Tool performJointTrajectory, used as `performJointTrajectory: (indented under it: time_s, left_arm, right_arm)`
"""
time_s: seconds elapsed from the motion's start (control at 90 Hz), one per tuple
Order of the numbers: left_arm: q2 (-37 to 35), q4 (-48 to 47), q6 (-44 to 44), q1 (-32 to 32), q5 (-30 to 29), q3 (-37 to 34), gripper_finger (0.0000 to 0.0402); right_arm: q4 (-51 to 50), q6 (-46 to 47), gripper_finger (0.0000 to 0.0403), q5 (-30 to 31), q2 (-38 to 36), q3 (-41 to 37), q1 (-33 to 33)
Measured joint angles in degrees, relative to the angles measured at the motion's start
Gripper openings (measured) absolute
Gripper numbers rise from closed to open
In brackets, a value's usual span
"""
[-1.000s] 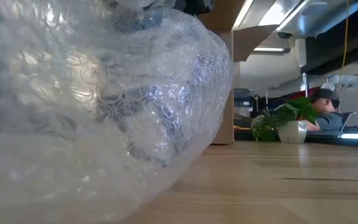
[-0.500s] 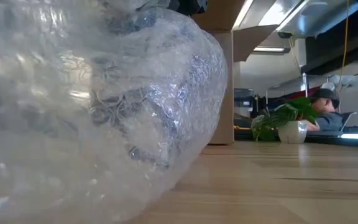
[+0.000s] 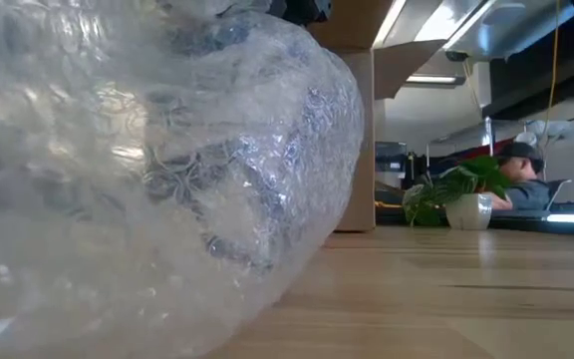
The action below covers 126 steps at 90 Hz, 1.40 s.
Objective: Wrap mug
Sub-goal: Wrap the blue mug with bubble wrap
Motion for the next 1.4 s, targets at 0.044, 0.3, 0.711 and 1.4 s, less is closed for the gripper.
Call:
performJointTrajectory:
  time_s: [0.044, 0.3, 0.711, 1.4]
  left_arm:
    - [0.01, -0.69, 0.69, 0.7, 0.06, 0.0, 0.0113]
    - [0.04, -13.92, -8.78, 5.1, 9.76, 0.0, 0.0129]
    - [3.38, -10.63, -15.05, 5.97, 16.73, -2.61, 0.0129]
    - [23.18, 50.06, 27.15, 16.82, 17.48, -2.59, 0.0]
  right_arm:
    - [0.0, 0.0, 0.0, 0.0, 0.0, 0.0, 0.02]
    - [0.04, -0.02, 0.0, 0.0, 0.0, 0.0, 0.04]
    - [0.66, -0.24, 0.0, -0.02, 0.02, -0.04, 0.06]
    - [2.6, -1.49, 0.0, 0.5, 0.09, -0.04, 0.11]
